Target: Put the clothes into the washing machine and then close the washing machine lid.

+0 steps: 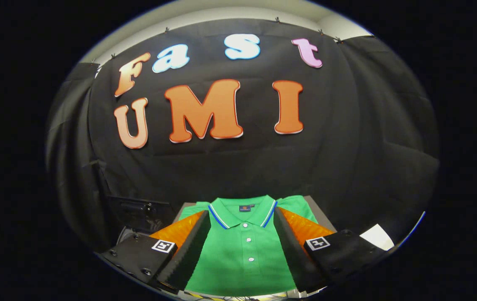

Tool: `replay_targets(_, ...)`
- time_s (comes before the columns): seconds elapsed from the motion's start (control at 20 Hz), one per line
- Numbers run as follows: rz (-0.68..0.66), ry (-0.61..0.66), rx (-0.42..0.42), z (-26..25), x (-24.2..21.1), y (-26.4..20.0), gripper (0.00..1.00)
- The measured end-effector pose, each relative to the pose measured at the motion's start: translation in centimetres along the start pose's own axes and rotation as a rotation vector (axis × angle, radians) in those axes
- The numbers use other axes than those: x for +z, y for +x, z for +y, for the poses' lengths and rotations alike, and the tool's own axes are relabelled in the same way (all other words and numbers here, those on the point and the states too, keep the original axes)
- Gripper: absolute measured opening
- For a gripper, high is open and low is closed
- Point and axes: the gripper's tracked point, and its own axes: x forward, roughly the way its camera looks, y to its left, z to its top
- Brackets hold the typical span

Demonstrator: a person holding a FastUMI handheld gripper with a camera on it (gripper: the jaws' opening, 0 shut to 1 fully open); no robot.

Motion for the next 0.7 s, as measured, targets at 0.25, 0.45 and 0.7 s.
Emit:
replay_targets(0.25, 0.196, -0.002, -0.008, -0.7, -4.9, 5.3, 0.98)
replay_targets(0.45, 0.317, 0.014, -0.014, -0.5, -7.3, 7.0, 0.98)
replay_targets(0.7, 0.414, 0.010, -0.036, -0.9, -9.0, 7.7, 0.98)
